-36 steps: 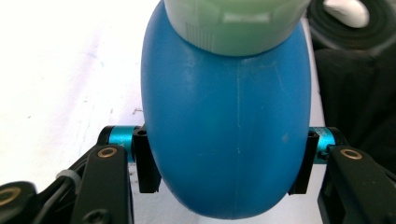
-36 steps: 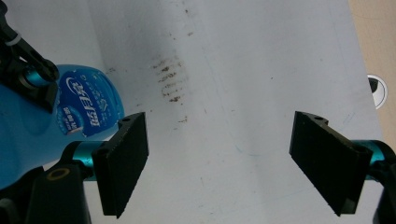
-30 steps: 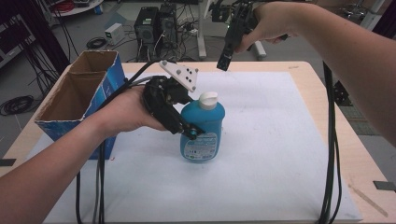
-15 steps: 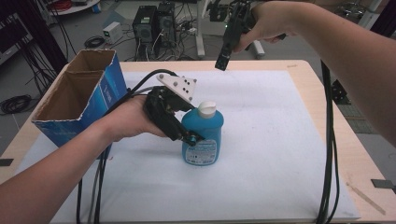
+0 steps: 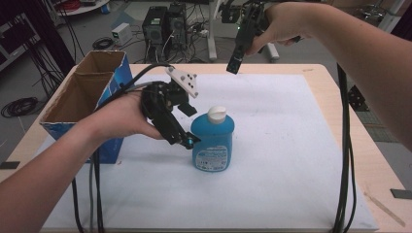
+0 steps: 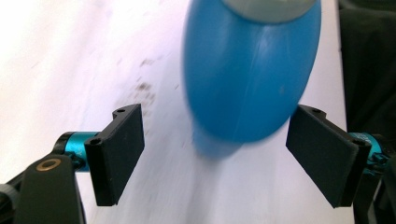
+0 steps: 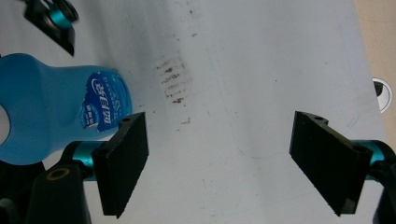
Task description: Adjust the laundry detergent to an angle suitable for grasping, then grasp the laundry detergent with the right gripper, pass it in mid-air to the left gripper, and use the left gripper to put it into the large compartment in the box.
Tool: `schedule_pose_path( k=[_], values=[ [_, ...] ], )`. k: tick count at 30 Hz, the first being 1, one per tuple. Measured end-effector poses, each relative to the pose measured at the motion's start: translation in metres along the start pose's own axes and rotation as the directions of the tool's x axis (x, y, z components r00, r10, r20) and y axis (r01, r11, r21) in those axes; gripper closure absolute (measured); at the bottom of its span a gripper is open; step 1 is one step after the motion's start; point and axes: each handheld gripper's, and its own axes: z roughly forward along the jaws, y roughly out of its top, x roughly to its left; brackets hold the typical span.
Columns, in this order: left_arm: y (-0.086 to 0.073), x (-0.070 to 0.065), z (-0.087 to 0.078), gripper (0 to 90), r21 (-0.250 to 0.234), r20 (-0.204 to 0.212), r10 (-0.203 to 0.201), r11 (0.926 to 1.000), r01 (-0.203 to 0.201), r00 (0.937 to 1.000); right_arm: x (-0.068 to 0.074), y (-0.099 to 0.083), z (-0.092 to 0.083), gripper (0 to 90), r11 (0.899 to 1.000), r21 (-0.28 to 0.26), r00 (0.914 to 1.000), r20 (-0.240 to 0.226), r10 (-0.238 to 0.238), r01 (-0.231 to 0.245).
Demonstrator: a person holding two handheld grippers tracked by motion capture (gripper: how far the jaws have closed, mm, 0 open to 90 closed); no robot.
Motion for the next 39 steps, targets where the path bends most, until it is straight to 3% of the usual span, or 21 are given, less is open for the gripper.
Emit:
schedule_pose_path(
  k=[1, 2, 3, 5, 6, 7, 8, 9, 12, 13, 14, 16, 18, 19, 23, 28, 30, 36, 39],
  values=[
    [0.0, 0.0, -0.004, 16.4, 0.014, -0.01, -0.007, 0.9999, 0.007, 0.9999, 0.0, 0.0, 0.0, 19.0, 1.0, 0.002, 1.0, 0.0, -0.002, 0.002],
    [-0.001, 0.003, -0.01, 16.5, 0.04, -0.054, -0.023, 0.9989, 0.025, 0.9983, 0.001, 0.0, 0.0, 19.0, 1.0, 0.001, 1.0, 0.0, -0.001, 0.001],
    [-0.001, 0.004, -0.014, 16.5, 0.031, -0.092, -0.072, 0.9967, 0.075, 0.9932, 0.001, 0.001, 0.0, 19.0, 1.0, 0.003, 1.0, 0.001, 0.0, 0.0],
    [-0.001, 0.014, -0.024, 16.5, 0.059, -0.132, -0.13, 0.9885, 0.139, 0.9826, 0.002, 0.001, 0.0, 19.0, 1.0, 0.005, 1.0, 0.003, -0.003, 0.003],
    [-0.001, 0.02, -0.03, 16.4, 0.081, -0.166, -0.148, 0.9834, 0.163, 0.9751, 0.003, 0.002, 0.0, 19.0, 1.0, 0.005, 1.0, 0.001, -0.005, 0.005],
    [-0.001, 0.025, -0.033, 16.5, 0.084, -0.202, -0.177, 0.9768, 0.197, 0.9633, 0.003, 0.002, 0.0, 19.0, 1.0, 0.006, 1.0, 0.004, -0.005, 0.005],
    [-0.001, 0.025, -0.033, 16.4, 0.084, -0.202, -0.177, 0.9768, 0.197, 0.9633, 0.003, 0.002, 0.0, 19.0, 1.0, 0.006, 1.0, 0.004, -0.005, 0.005],
    [0.0, 0.032, -0.038, 16.4, 0.124, -0.226, -0.176, 0.9704, 0.207, 0.9582, 0.004, 0.002, 0.0, 19.0, 1.0, 0.006, 1.0, 0.003, -0.007, 0.007],
    [0.001, 0.05, -0.043, 16.5, 0.164, -0.33, -0.213, 0.9465, 0.278, 0.9197, 0.005, 0.003, 0.001, 19.0, 1.0, 0.01, 0.9999, 0.005, -0.014, 0.014],
    [0.002, 0.056, -0.044, 16.5, 0.168, -0.344, -0.227, 0.9397, 0.298, 0.9111, 0.006, 0.004, 0.001, 19.0, 1.0, 0.011, 0.9999, 0.003, -0.013, 0.012],
    [0.003, 0.062, -0.044, 16.5, 0.172, -0.351, -0.243, 0.9326, 0.317, 0.9042, 0.006, 0.004, 0.001, 19.0, 1.0, 0.009, 0.9999, 0.004, -0.012, 0.012],
    [0.005, 0.07, -0.044, 16.4, 0.185, -0.37, -0.242, 0.9272, 0.326, 0.8972, 0.006, 0.005, 0.001, 19.0, 1.0, 0.008, 0.9999, 0.003, -0.014, 0.014],
    [0.006, 0.077, -0.044, 16.5, 0.182, -0.38, -0.268, 0.9166, 0.356, 0.885, 0.007, 0.006, 0.001, 19.0, 1.0, 0.003, 0.9999, 0.003, -0.01, 0.01],
    [0.008, 0.079, -0.045, 16.5, 0.196, -0.386, -0.26, 0.9147, 0.354, 0.8851, 0.008, 0.007, 0.001, 19.0, 1.0, 0.006, 1.0, 0.001, -0.008, 0.008],
    [0.009, 0.082, -0.05, 16.5, 0.183, -0.406, -0.272, 0.9113, 0.369, 0.8724, 0.01, 0.006, 0.0, 19.0, 1.0, 0.005, 0.9999, 0.006, -0.009, 0.009],
    [0.009, 0.084, -0.05, 16.4, 0.203, -0.402, -0.264, 0.9081, 0.366, 0.8767, 0.009, 0.004, -0.003, 19.0, 1.0, -0.005, 0.9999, 0.013, -0.008, 0.008],
    [0.01, 0.083, -0.05, 16.5, 0.198, -0.394, -0.267, 0.9097, 0.365, 0.8796, 0.009, 0.002, -0.004, 19.0, 1.0, -0.006, 0.9999, 0.015, -0.007, 0.007],
    [0.013, 0.083, -0.051, 16.5, 0.2, -0.395, -0.262, 0.9108, 0.361, 0.8802, 0.007, -0.002, -0.008, 19.0, 0.999, -0.032, 0.9998, 0.018, -0.004, 0.005],
    [0.012, 0.083, -0.052, 16.4, 0.206, -0.389, -0.257, 0.9118, 0.355, 0.8845, 0.007, -0.006, -0.009, 19.0, 0.999, -0.049, 0.9999, 0.011, -0.003, 0.003]
  ],
)
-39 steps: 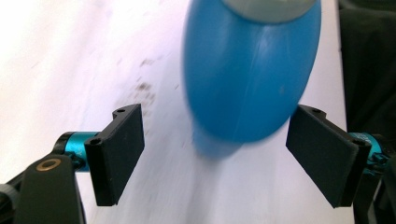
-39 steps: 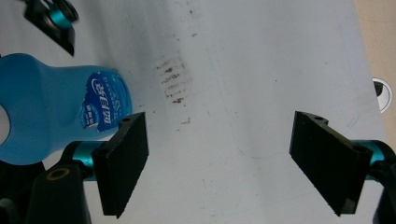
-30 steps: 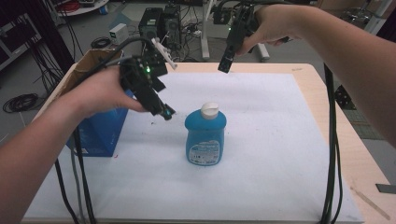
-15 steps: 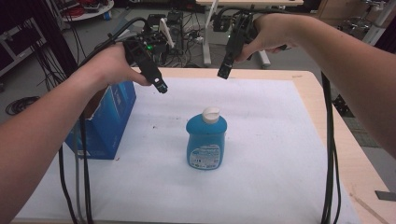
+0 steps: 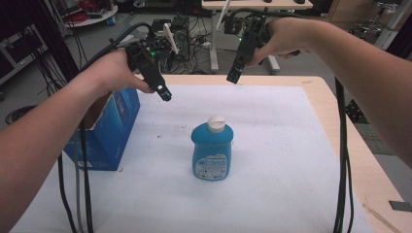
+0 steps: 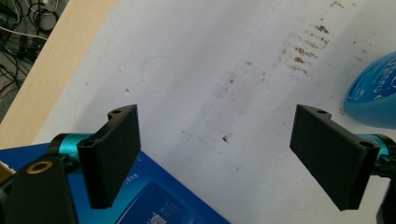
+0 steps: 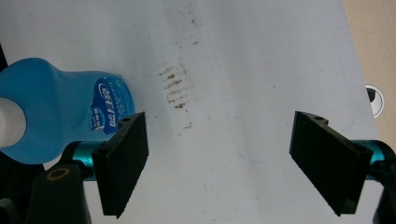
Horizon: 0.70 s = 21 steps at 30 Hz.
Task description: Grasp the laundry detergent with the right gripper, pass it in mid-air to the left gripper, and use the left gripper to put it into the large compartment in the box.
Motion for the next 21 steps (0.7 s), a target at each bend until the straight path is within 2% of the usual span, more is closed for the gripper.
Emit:
schedule_pose_path(
  k=[5, 9, 14, 15, 16, 17, 21],
  values=[
    [-0.001, 0.001, 0.002, 16.5, 0.008, 0.005, 0.009, 0.9999, -0.009, 1.0, -0.002, -0.005, -0.001, 19.0, 1.0, -0.011, 1.0, 0.001, 0.004, -0.004],
    [-0.001, 0.003, 0.003, 16.5, 0.011, 0.011, 0.007, 0.9999, -0.007, 0.9999, -0.004, -0.01, -0.006, 19.0, 0.999, -0.05, 1.0, -0.004, 0.002, -0.002],
    [-0.002, 0.004, 0.005, 16.4, 0.016, 0.017, 0.008, 0.9998, -0.008, 0.9998, -0.001, -0.015, -0.013, 19.0, 0.997, -0.074, 1.0, -0.004, -0.004, 0.004],
    [-0.002, 0.006, 0.006, 16.5, 0.019, 0.02, 0.009, 0.9998, -0.009, 0.9998, 0.001, -0.02, -0.02, 19.0, 0.993, -0.114, 0.9998, -0.012, -0.018, 0.016],
    [-0.002, 0.006, 0.006, 16.5, 0.019, 0.02, 0.009, 0.9998, -0.009, 0.9998, 0.001, -0.02, -0.02, 19.0, 0.993, -0.114, 0.9998, -0.012, -0.018, 0.016],
    [-0.003, 0.006, 0.006, 16.4, 0.017, 0.023, 0.012, 0.9998, -0.012, 0.9997, 0.003, -0.024, -0.025, 19.0, 0.989, -0.147, 0.9995, -0.016, -0.028, 0.026],
    [-0.004, 0.007, 0.006, 16.4, 0.016, 0.026, 0.014, 0.9998, -0.015, 0.9996, 0.009, -0.032, -0.036, 19.0, 0.979, -0.201, 0.9984, -0.027, -0.049, 0.042]
  ],
)
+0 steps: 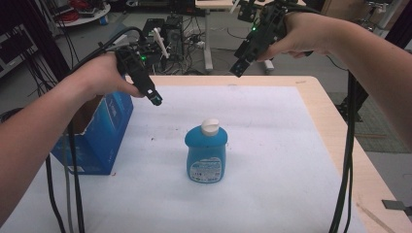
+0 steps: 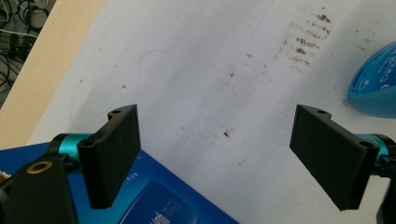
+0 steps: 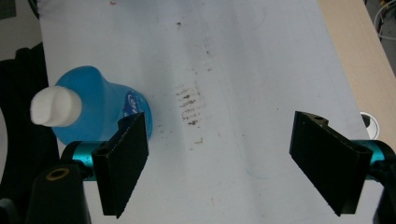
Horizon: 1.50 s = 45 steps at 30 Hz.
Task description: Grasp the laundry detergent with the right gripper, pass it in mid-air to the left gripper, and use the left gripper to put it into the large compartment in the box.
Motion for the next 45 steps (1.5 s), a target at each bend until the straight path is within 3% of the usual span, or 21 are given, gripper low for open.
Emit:
schedule_pose_path(
  k=[9, 20, 28, 45],
  values=[
    [-0.002, 0.001, 0.0, 16.5, -0.012, 0.012, 0.006, 0.9999, -0.006, 0.9999, 0.021, -0.022, -0.019, 19.0, 0.992, -0.115, 0.9976, -0.037, -0.058, 0.053],
    [-0.003, 0.003, -0.001, 16.5, -0.013, 0.013, 0.011, 0.9999, -0.011, 0.9999, 0.044, -0.053, -0.014, 18.9, 0.976, -0.197, 0.9915, -0.066, -0.112, 0.097],
    [-0.003, 0.002, -0.002, 16.5, -0.015, 0.015, 0.01, 0.9998, -0.01, 0.9998, 0.062, -0.068, 0.004, 19.0, 0.97, -0.221, 0.9889, -0.081, -0.125, 0.104],
    [-0.005, 0.003, -0.006, 16.5, -0.018, 0.009, 0.02, 0.9996, -0.02, 0.9997, 0.078, -0.081, 0.059, 18.9, 0.975, -0.186, 0.9802, -0.131, -0.149, 0.123]
  ],
)
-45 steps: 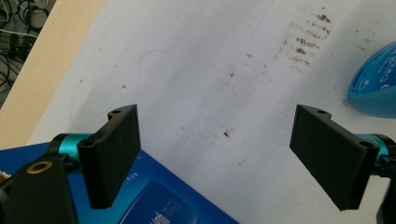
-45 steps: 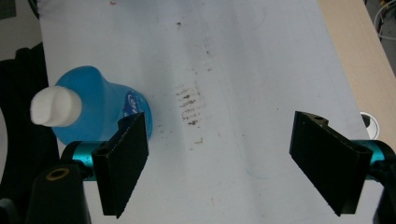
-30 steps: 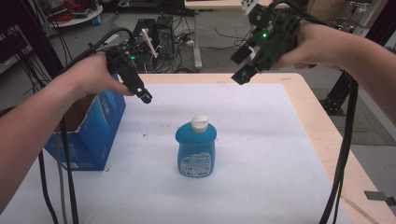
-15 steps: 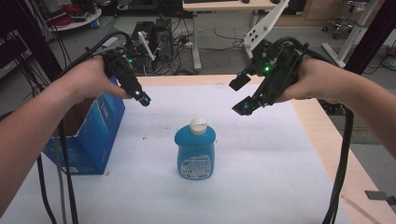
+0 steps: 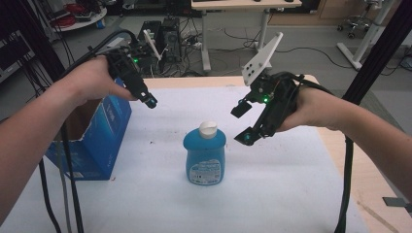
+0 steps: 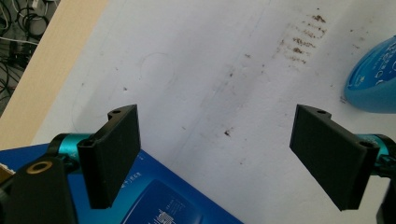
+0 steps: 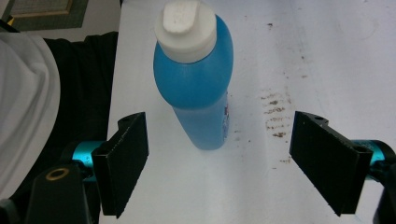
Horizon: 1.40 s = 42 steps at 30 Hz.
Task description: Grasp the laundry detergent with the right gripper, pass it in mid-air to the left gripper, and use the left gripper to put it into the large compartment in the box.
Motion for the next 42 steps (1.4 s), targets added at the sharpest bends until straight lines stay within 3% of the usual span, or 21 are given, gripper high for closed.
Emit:
schedule_pose_path(
  k=[27, 42],
  values=[
    [0.0, -0.004, -0.003, 16.4, -0.009, -0.001, 0.014, 0.9999, -0.014, 0.9999, 0.013, -0.004, 0.063, 18.9, 0.999, -0.042, 0.999, -0.036, -0.027, 0.025],
    [-0.002, -0.004, -0.006, 16.4, -0.013, -0.009, 0.012, 0.9998, -0.012, 0.9999, 0.011, -0.003, 0.077, 19.1, 0.997, -0.068, 0.9989, -0.037, -0.028, 0.026]
  ],
)
